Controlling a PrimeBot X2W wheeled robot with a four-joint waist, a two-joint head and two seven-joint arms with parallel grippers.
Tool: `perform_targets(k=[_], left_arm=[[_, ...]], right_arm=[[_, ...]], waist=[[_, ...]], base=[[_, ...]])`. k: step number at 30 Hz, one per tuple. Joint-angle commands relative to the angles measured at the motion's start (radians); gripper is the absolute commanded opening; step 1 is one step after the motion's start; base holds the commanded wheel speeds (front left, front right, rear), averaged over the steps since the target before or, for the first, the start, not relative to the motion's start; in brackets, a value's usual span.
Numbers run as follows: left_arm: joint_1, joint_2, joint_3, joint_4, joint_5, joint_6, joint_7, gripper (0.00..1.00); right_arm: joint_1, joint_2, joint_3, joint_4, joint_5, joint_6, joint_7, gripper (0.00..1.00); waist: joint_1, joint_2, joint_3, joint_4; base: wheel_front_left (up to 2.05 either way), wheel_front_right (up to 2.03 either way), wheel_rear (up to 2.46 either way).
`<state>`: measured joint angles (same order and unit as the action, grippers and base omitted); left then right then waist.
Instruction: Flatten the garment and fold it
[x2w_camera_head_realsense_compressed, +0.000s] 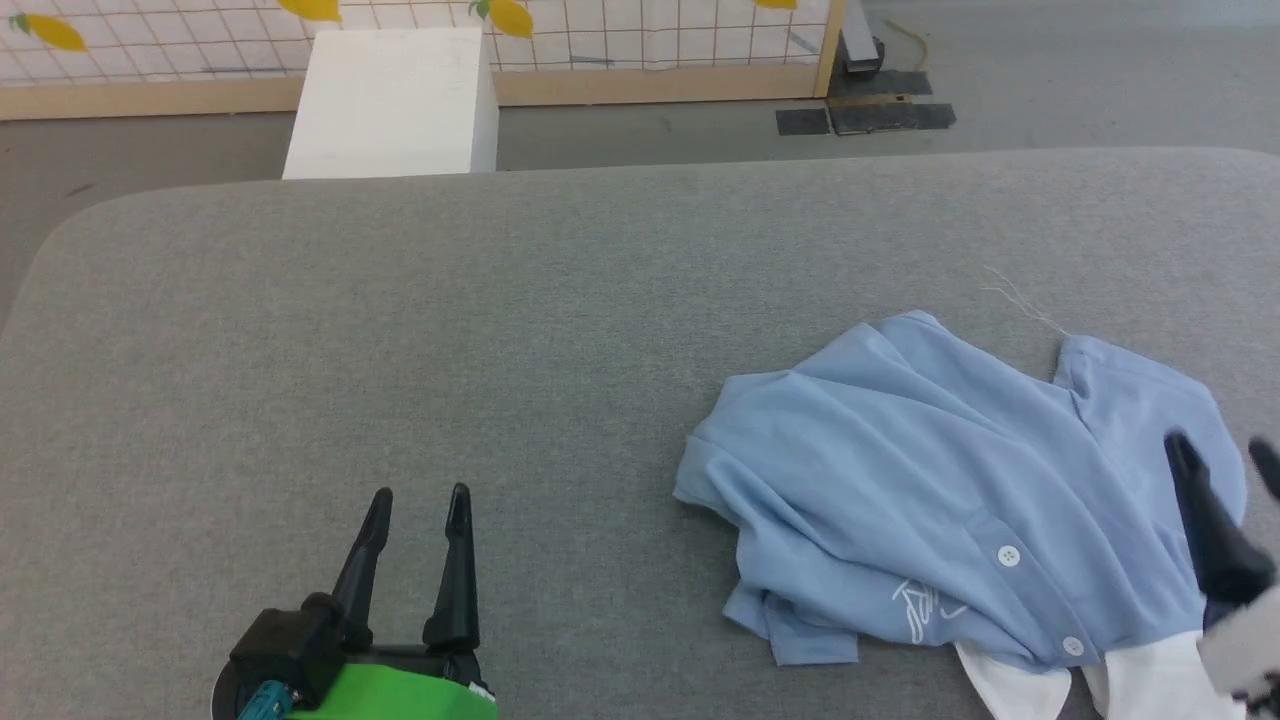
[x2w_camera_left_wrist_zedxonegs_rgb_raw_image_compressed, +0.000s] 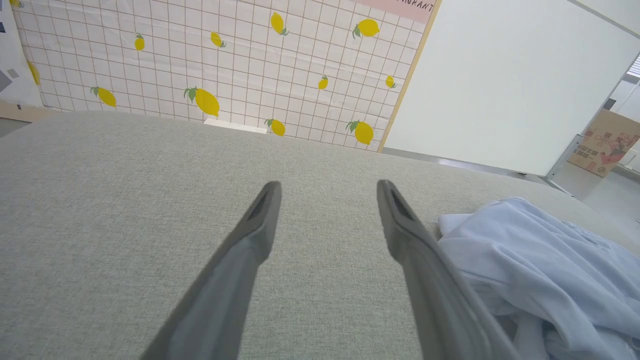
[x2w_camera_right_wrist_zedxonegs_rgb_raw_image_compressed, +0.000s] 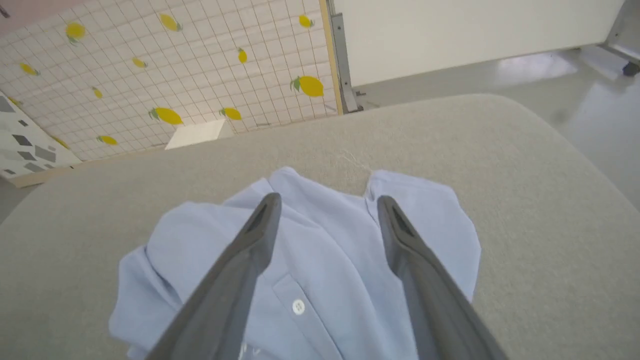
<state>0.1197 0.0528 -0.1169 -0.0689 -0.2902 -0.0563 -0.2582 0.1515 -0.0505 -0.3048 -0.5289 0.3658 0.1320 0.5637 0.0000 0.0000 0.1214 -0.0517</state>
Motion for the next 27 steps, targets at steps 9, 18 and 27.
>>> perform_targets(k=[9,18,27], left_arm=[[-0.046,-0.003,-0.025,-0.006,-0.001,0.0,-0.004,1.0],[-0.117,-0.003,-0.052,-0.001,0.0,-0.005,-0.004,1.0],[-0.152,-0.003,-0.074,0.008,-0.012,0.001,-0.004,1.0]], right_arm=[[-0.306,-0.08,0.139,0.125,-0.005,-0.001,0.196,1.0],[-0.532,-0.214,0.305,0.473,-0.049,-0.001,0.222,1.0],[-0.618,-0.288,0.402,0.754,-0.1,-0.001,0.216,1.0]], waist=[[0.0,0.0,0.088,0.066],[0.0,0.0,0.179,0.141],[0.0,0.0,0.229,0.201]], base=[[0.0,0.0,0.0],[0.0,0.0,0.0],[0.0,0.0,0.0]])
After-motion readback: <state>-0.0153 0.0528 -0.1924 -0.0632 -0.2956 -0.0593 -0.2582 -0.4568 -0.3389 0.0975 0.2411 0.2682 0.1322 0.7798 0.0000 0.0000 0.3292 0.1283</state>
